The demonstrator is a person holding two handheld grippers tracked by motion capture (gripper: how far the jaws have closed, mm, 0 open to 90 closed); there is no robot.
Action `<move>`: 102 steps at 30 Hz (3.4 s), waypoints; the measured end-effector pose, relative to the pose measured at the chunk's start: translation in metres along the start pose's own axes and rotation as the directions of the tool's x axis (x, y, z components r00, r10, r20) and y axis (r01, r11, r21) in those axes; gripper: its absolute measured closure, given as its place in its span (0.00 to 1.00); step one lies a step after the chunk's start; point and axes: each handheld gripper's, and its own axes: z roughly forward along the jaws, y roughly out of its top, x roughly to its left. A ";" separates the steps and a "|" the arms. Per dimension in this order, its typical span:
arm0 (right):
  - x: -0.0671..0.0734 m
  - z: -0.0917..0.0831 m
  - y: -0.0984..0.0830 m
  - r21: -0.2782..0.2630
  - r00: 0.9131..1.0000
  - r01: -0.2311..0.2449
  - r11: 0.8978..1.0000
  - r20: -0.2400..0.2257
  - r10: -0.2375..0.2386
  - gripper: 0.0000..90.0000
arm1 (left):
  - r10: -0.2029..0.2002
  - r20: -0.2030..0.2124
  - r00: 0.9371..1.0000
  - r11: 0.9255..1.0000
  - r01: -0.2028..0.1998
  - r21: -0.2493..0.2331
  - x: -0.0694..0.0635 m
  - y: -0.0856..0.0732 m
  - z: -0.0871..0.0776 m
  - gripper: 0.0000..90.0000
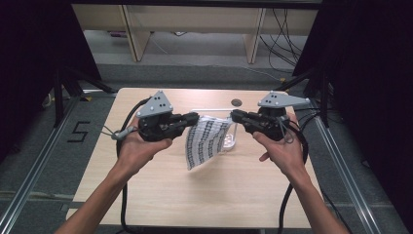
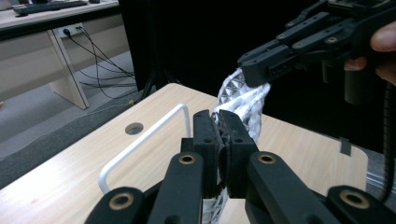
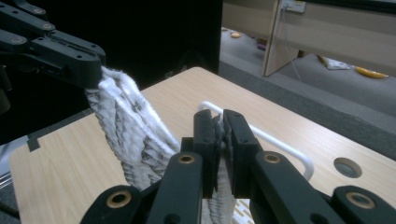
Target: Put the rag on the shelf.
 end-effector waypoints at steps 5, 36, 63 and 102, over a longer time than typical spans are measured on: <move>-0.008 -0.001 0.011 -0.012 0.999 -0.016 1.000 0.037 0.017 0.95 | -0.006 -0.017 1.000 1.000 0.006 -0.003 0.008 0.010 0.011 0.96; -0.051 0.037 0.061 -0.019 0.986 -0.092 0.996 0.137 0.094 0.94 | -0.105 -0.143 0.984 0.994 0.104 -0.015 0.073 0.052 0.068 0.95; -0.110 0.113 0.052 0.029 0.945 -0.244 0.969 0.230 0.231 0.94 | -0.246 -0.259 0.934 0.967 0.255 0.003 0.124 0.036 0.131 0.94; -0.126 0.157 0.009 0.176 0.913 -0.334 0.926 0.305 0.271 0.86 | -0.294 -0.242 0.925 0.920 0.343 0.192 0.134 -0.012 0.165 0.63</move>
